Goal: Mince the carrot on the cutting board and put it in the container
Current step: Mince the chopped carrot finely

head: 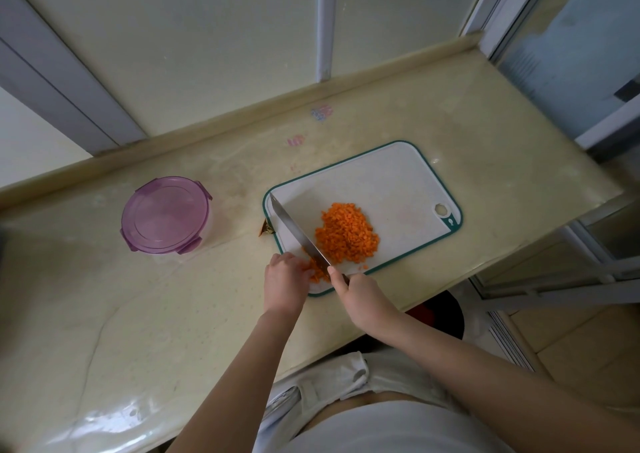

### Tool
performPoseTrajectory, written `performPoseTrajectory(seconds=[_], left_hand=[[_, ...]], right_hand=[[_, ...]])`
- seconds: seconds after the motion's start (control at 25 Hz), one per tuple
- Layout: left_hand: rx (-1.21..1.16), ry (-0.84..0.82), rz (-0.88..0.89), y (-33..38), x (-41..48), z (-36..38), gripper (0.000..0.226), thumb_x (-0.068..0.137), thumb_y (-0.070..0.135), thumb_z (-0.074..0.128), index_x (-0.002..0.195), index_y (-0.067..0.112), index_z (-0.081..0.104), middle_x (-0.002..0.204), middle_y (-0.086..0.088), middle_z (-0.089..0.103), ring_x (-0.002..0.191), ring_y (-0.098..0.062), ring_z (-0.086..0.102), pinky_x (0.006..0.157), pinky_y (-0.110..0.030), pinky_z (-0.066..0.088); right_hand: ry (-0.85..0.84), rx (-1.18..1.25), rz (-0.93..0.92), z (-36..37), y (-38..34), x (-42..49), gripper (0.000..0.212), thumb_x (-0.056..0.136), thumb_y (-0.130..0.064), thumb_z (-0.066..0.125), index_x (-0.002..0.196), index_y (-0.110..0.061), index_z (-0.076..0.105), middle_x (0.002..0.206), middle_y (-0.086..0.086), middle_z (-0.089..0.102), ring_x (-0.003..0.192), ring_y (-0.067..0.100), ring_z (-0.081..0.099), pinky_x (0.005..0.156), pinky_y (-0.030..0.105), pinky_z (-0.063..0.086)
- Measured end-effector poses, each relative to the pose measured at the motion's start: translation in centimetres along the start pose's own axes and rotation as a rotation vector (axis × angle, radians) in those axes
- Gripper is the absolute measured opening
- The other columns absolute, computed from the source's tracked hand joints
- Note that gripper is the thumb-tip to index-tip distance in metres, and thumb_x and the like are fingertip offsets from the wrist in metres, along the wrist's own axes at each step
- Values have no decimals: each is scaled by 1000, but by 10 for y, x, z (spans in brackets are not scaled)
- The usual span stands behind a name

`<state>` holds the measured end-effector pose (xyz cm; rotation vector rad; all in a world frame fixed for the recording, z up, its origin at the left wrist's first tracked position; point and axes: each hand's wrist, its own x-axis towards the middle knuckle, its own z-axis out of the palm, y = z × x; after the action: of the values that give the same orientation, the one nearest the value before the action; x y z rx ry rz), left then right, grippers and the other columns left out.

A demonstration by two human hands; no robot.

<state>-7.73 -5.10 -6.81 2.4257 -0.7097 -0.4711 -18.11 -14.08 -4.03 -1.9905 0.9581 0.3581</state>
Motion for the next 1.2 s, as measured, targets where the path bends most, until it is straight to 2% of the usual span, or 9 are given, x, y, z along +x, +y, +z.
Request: performPoseTrajectory(seconds=[0.32,0.44,0.68,0.88,1.04,1.2], left_hand=[[-3,-4,-15,-1,-1,0,9,79,9,68,83,10,76,85,-9,67,89,-27,52,77,-30,40],[-2,5,-18,-1,-3,2,9,80,8,68,85,8,75,87,-10,67,89,-28,51,80,-34,42],[20,14,-55,2,0,9,12,80,16,70,85,6,67,89,-9,65,90,-29,50,79,-38,42],[-37,9,-30,-1,-3,4,8,83,10,66,89,7,69,90,-9,67,92,-28,50,81,-36,42],[-59,18,-38,0,-4,3,13,86,9,62,95,7,70,95,-7,68,95,-24,50,80,-30,41],[-80,49,-65,2,-3,5,10,85,12,64,91,7,70,89,-8,68,93,-25,50,78,-33,44]], right_hand=[[-24,52,-27,-8,3,12,60,99,-51,30,54,-13,25,49,2,30,43,16,29,49,30,26],[-31,75,-34,-11,6,16,59,99,-52,29,54,-13,27,49,1,30,43,16,30,52,31,28],[0,99,-35,-20,8,18,61,98,-54,29,52,-15,26,46,-1,28,36,11,26,49,29,26],[5,126,-47,-25,8,10,59,97,-56,31,58,-11,35,47,-1,32,37,10,30,51,27,29],[4,144,-54,-26,3,0,58,98,-51,33,53,-14,33,39,-7,31,31,7,33,48,25,29],[2,130,-56,-20,2,-4,60,98,-51,33,53,-13,33,43,-3,33,34,7,33,52,27,32]])
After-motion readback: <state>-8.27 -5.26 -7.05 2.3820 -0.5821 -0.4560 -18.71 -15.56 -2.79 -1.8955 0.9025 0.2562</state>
